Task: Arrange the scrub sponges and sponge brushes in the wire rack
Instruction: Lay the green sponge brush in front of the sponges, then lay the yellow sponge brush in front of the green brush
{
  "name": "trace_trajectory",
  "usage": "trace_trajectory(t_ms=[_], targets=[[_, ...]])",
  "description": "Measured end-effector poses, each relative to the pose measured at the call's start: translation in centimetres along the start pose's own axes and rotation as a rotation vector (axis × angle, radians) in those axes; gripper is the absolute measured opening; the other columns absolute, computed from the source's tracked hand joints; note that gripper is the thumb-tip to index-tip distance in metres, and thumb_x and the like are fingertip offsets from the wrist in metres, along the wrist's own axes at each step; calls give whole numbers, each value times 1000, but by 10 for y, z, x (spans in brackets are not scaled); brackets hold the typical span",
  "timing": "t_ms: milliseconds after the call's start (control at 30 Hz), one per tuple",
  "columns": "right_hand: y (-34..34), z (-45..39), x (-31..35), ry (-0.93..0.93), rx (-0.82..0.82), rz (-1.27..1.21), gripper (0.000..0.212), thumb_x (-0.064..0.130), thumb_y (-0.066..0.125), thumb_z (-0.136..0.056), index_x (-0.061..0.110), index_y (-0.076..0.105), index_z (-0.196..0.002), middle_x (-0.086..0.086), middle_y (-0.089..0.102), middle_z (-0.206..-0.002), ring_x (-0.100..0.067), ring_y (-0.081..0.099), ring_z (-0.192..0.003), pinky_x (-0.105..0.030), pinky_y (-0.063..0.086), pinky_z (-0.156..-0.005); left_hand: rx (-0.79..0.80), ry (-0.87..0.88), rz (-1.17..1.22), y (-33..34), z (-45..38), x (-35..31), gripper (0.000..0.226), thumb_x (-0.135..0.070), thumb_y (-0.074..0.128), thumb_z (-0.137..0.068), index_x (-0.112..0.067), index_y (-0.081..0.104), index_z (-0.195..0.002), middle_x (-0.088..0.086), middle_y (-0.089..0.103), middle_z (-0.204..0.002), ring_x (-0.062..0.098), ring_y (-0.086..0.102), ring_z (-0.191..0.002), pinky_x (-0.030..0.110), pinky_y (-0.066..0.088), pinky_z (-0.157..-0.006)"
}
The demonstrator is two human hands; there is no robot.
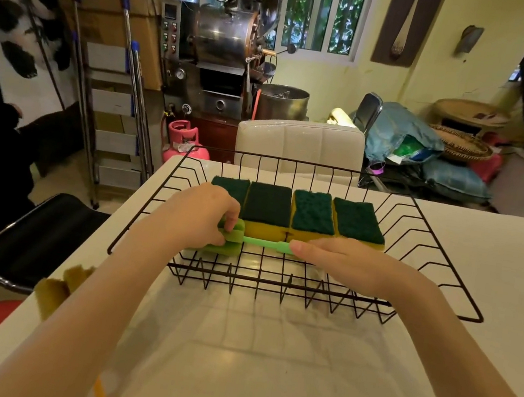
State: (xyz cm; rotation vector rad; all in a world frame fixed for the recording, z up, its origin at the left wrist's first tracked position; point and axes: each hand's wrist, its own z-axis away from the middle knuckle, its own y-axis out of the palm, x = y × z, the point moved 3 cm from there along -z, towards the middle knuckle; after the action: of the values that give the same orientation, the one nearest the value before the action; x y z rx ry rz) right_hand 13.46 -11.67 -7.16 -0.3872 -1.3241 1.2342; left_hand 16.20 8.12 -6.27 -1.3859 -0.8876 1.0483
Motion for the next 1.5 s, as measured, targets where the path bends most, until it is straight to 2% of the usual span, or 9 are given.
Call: trace_trajectory(t_ms=[300,500,633,733,900,1000,1100,1300,1500], targets=[[-2,0,2,17,-37,12,63,60,20,-86,22,44,-130,-3,47,-137,-10,38,-100,-26,27,-86,15,41,45,4,-1,3,18,-17,67,-75,-27,53,-78,-4,45,-95,14,45,-89,24,36,-72],[-1,1,-4,39,-45,-16,61,60,20,-87,25,38,-135,-1,43,-142,-17,39,-123,-27,25,-88,105,33,47,5,2,1,19,-31,68,-74,-28,50,-82,-2,44,-99,15,43,-92,26,35,-74],[-4,3,0,-39,-66,-43,49,51,32,-90,28,38,-133,0,48,-136,-14,45,-112,-26,33,-88,161,24,101,-4,11,1,19,-37,62,-78,-28,49,-88,-1,47,-103,15,43,-93,26,34,-74],[-8,9,11,-115,-107,-52,48,44,43,-90,31,31,-135,0,46,-137,-17,46,-116,-27,38,-91,122,-7,139,-19,25,3,20,-41,59,-79,-31,46,-91,-3,48,-105,12,44,-91,24,34,-73],[-6,36,50,-357,-366,-130,60,43,53,-83,36,25,-136,10,43,-138,-6,40,-122,-31,38,-100,-94,26,264,-42,56,0,44,-45,58,-77,-36,43,-117,-12,44,-128,3,37,-108,23,33,-86],[13,56,80,-536,-423,-140,65,47,55,-80,45,19,-134,24,36,-133,5,33,-123,-21,33,-100,-253,109,356,-45,91,-4,54,-49,57,-76,-45,32,-124,-26,36,-123,-12,31,-108,11,29,-84],[42,69,102,-643,-350,-94,71,57,52,-78,51,8,-133,31,25,-137,11,22,-127,-11,25,-97,-302,90,424,-35,124,5,58,-55,53,-72,-53,25,-124,-31,31,-126,-20,29,-112,8,26,-88],[98,68,118,-596,-140,-63,84,62,56,-73,49,2,-135,34,16,-136,15,14,-119,-18,23,-102,-332,-95,507,-9,173,35,66,-69,51,-57,-57,30,-119,-21,28,-139,0,24,-128,28,26,-104],[136,68,118,-480,62,105,92,70,57,-65,42,7,-136,17,26,-142,-5,29,-124,-26,31,-98,-144,-166,485,24,194,55,75,-48,74,-61,-65,24,-113,-17,10,-148,7,2,-137,40,16,-114]])
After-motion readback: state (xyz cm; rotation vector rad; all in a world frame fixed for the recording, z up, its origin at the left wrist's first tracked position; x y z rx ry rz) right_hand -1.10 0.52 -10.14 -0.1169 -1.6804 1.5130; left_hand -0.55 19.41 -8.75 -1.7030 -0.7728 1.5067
